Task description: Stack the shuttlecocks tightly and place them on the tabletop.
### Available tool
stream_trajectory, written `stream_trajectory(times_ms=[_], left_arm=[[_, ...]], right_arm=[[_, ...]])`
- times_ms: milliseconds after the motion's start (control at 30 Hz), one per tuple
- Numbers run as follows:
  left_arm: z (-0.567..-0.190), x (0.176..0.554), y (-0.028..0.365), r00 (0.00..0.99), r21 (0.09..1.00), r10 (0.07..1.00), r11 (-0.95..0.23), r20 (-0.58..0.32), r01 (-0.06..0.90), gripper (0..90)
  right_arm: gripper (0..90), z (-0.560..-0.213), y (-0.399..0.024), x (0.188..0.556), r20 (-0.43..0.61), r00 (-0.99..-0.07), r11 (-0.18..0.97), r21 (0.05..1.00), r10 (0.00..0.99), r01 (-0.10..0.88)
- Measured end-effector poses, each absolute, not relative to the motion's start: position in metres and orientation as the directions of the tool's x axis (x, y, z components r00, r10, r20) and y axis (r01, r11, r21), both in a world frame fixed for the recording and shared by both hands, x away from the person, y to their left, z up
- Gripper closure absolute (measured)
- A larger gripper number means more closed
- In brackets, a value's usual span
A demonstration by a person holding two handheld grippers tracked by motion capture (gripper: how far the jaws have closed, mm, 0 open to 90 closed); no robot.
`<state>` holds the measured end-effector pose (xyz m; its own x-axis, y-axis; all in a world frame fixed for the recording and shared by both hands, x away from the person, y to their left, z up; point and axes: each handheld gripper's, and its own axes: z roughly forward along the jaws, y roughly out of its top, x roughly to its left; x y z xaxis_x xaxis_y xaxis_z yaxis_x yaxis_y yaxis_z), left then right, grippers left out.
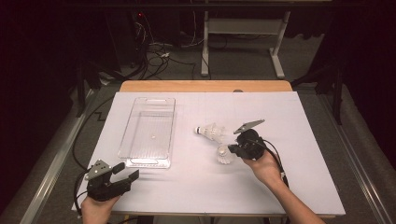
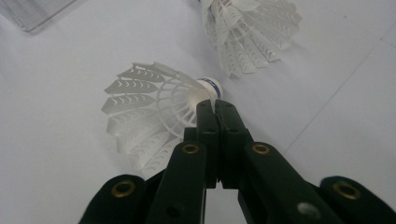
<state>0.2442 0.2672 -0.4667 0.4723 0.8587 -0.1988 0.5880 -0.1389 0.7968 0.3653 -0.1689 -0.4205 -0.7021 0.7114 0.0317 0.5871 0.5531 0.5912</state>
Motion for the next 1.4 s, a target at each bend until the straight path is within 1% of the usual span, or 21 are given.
stream_trajectory(times_ms=[367, 500, 733, 1400], left_arm=[[-0.467, 0.244, 0.267, 0.472, 0.797, 0.859, -0.138, -0.200, 0.589, 33.0], [-0.467, 0.244, 0.267, 0.472, 0.797, 0.859, -0.138, -0.200, 0.588, 33.0], [-0.467, 0.244, 0.267, 0.472, 0.797, 0.858, -0.137, -0.200, 0.588, 33.0], [-0.467, 0.244, 0.267, 0.473, 0.797, 0.858, -0.140, -0.199, 0.588, 33.0]], right_arm=[[90.0, -0.420, -0.159, 0.360, 0.036, -0.730, 0.575, 0.591, 0.683, 0.566], [90.0, -0.421, -0.158, 0.360, 0.040, -0.727, 0.573, 0.586, 0.686, 0.573], [86.4, -0.423, -0.161, 0.362, 0.041, -0.718, 0.562, 0.592, 0.694, 0.577], [81.4, -0.428, -0.172, 0.366, 0.044, -0.692, 0.537, 0.596, 0.721, 0.597]])
